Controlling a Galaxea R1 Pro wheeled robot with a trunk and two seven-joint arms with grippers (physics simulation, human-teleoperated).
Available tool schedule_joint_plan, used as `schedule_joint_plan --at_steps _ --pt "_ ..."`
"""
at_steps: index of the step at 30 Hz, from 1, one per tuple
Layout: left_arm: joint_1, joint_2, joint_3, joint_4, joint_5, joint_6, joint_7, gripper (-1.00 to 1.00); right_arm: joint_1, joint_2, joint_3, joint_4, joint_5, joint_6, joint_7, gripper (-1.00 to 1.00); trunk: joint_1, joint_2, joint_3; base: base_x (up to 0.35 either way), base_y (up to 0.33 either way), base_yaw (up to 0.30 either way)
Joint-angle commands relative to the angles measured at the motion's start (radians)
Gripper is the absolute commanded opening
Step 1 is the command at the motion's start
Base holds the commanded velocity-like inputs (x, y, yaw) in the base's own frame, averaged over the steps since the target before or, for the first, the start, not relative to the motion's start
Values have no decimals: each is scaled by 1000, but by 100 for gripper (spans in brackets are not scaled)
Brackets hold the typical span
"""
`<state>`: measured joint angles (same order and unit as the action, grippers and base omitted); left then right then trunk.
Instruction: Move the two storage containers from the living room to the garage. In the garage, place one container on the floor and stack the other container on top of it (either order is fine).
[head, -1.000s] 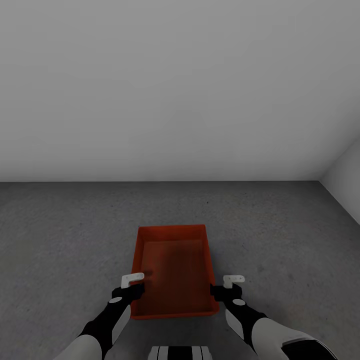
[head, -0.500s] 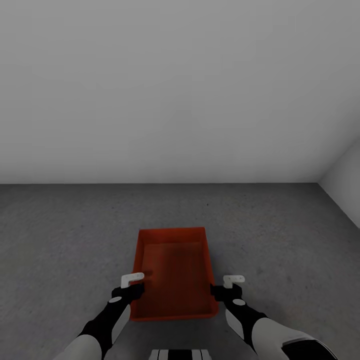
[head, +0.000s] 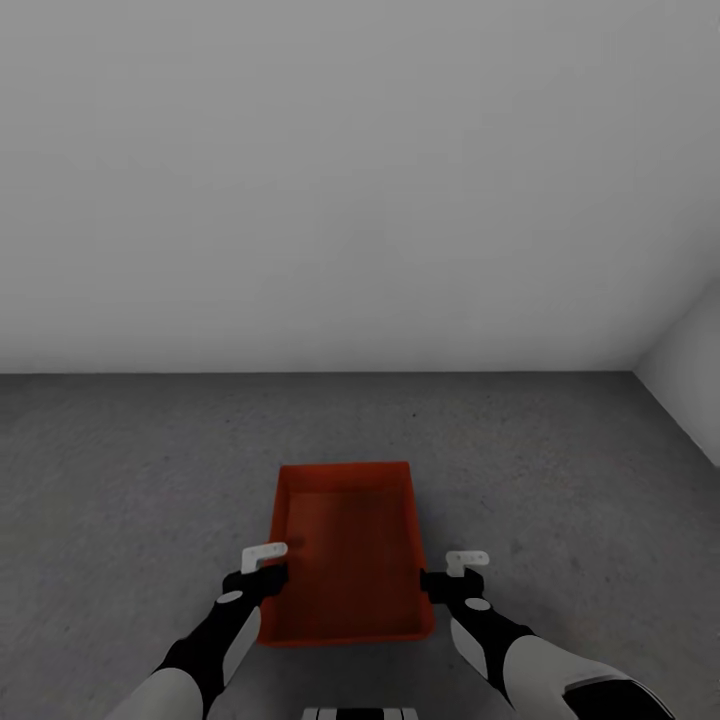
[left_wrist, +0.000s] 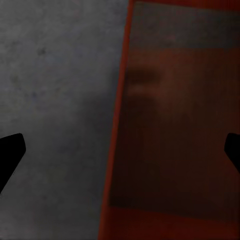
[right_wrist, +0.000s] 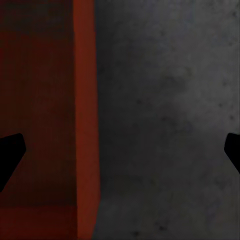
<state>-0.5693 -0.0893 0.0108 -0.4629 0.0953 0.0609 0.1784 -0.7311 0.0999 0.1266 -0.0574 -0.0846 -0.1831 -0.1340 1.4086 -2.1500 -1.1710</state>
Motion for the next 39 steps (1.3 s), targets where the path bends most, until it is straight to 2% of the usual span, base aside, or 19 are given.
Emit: schedule_joint_plan --at_steps 1,7,12,16,23,29,35,39 --pt "0 -1 0 -7 10 5 3 100 -1 0 8 1 -9 -3 -3 100 -4 7 3 0 0 0" --pt "0 3 -2 3 17 5 4 100 -1 -3 8 5 -12 -3 -2 100 -27 49 21 0 0 0" --pt "0 17 12 78 18 4 4 100 -1 -4 8 11 -12 -3 -7 100 -46 84 37 0 0 0" --pt "0 44 35 155 17 3 4 100 -1 -5 8 15 -13 -3 -7 100 -62 112 50 0 0 0" --pt "0 83 55 233 22 -1 4 100 -6 -6 8 18 -11 -3 -5 100 -88 161 71 0 0 0" --pt "0 119 72 304 66 1 5 100 -2 -6 10 19 -8 -1 1 100 -111 203 90 0 0 0" --pt "0 162 74 372 136 -3 3 100 0 -5 11 21 -5 -1 1 100 -134 245 109 0 0 0" --pt "0 178 74 412 164 -6 -1 100 1 -5 12 22 -5 -1 1 100 -150 273 122 0 0 0"
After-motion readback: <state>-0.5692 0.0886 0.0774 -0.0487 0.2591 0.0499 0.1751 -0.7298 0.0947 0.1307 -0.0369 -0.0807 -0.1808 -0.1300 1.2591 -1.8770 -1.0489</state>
